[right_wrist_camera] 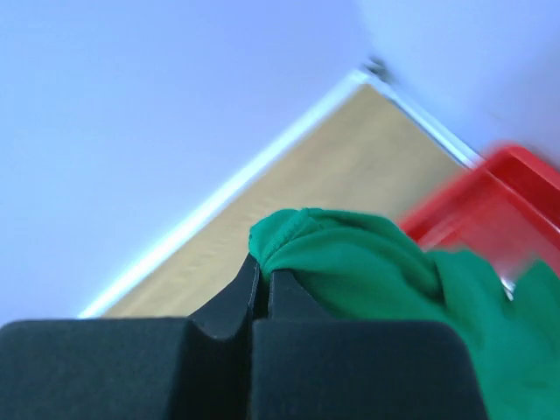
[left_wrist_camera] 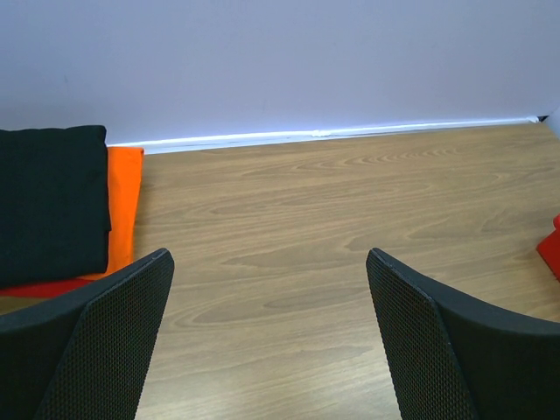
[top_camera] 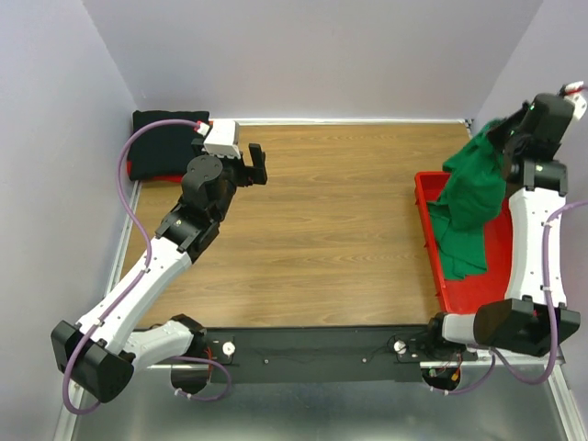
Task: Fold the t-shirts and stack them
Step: Grab the tshirt from the pile, then move the tshirt to the center of the board
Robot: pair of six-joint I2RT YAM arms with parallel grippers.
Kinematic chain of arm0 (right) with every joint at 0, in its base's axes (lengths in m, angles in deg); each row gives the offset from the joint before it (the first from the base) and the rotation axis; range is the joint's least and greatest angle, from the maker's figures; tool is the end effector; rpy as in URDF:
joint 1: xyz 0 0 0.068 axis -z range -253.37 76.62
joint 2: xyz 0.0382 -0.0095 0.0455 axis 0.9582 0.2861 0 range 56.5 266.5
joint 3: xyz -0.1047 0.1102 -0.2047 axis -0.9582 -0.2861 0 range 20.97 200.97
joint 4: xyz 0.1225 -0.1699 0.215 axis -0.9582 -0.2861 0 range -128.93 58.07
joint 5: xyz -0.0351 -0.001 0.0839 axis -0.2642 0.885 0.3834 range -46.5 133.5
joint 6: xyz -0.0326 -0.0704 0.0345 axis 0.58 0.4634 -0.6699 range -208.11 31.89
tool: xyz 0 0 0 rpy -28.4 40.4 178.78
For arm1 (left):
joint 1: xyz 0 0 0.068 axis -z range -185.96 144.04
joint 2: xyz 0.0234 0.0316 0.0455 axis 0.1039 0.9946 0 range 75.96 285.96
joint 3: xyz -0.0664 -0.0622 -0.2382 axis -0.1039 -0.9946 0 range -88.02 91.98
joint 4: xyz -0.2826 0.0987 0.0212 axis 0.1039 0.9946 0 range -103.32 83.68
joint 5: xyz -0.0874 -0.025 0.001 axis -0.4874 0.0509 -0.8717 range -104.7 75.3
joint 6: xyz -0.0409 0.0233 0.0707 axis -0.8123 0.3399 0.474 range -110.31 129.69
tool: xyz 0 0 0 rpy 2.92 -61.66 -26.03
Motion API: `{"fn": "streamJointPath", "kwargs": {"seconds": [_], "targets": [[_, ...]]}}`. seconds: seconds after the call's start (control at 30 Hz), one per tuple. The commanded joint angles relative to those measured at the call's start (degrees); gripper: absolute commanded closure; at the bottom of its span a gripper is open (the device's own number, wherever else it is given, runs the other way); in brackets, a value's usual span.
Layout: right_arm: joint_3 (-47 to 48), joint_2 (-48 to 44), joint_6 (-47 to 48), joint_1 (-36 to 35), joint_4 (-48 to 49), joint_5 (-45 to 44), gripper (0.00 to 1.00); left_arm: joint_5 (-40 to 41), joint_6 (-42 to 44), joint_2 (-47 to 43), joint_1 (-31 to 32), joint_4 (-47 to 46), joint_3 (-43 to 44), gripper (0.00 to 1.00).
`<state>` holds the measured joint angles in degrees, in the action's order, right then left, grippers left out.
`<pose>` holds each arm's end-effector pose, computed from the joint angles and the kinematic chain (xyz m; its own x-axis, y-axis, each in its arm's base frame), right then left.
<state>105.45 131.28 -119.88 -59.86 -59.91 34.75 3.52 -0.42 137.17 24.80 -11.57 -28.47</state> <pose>0.3549 -0.0970 0.4115 -0.0639 0.5505 -0.8324 0.4765 0.7497 0.4593 0.2988 -0.1508 0.3717 -0.0887 -0.1413 -0.9860 0.2053 0.9660 -0.1569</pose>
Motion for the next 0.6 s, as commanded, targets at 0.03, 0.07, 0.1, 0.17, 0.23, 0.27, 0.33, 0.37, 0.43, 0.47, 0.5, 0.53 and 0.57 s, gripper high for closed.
{"fn": "streamJointPath", "kwargs": {"seconds": [0.03,0.07,0.1,0.17,0.23,0.27,0.33,0.37,0.43,0.47,0.5,0.53,0.57], "targets": [[15.83,5.54,0.66,0.19,-2.42,14.89,0.99,0.06,0.44,-0.39,0.26,-1.41,-0.4,0.02],[18.49,6.51,0.31,0.02,-2.51,18.21,1.0,0.32,0.61,-1.0,0.35,-1.41,-0.57,0.02],[21.04,7.91,-0.04,-0.16,-2.51,19.81,1.0,0.59,0.62,-1.18,0.26,-1.41,-0.57,0.02],[29.8,11.42,-1.53,-2.17,-2.51,22.1,1.0,1.47,1.23,-1.79,0.26,-1.41,-0.84,0.02],[36.51,14.93,-1.98,-6.89,-2.86,22.91,1.0,2.61,1.67,-2.24,0.26,-2.73,-1.01,0.02],[42.98,16.0,-1.98,-8.93,-3.73,21.77,1.0,2.87,1.76,-2.5,0.26,-2.73,-1.01,0.02],[47.77,17.93,-2.42,-14.97,-3.92,21.06,1.0,3.58,1.93,-2.59,0.26,-2.73,-1.1,0.02],[49.79,19.07,-2.94,-17.1,-3.74,21.15,1.0,3.75,2.02,-2.5,0.26,-2.73,-1.1,0.02],[53.93,20.4,-2.86,-24.02,-2.86,21.06,1.0,4.1,2.02,-2.59,0.26,-2.38,-0.93,0.02],[54.64,20.75,-2.6,-26.33,-1.9,20.97,1.0,4.19,2.02,-2.5,0.26,-2.37,-0.93,0.02],[54.9,21.19,-2.42,-28.61,-1.29,20.54,1.0,4.37,2.02,-2.67,0.26,-2.37,-1.01,0.02],[54.65,21.19,-2.25,-33.16,-0.67,20.1,1.0,4.81,2.02,-2.76,0.26,-2.29,-1.01,0.02],[54.38,21.19,-1.29,-35.21,0.81,19.4,1.0,4.9,2.02,-2.76,0.26,-2.29,-1.01,0.02]]}}
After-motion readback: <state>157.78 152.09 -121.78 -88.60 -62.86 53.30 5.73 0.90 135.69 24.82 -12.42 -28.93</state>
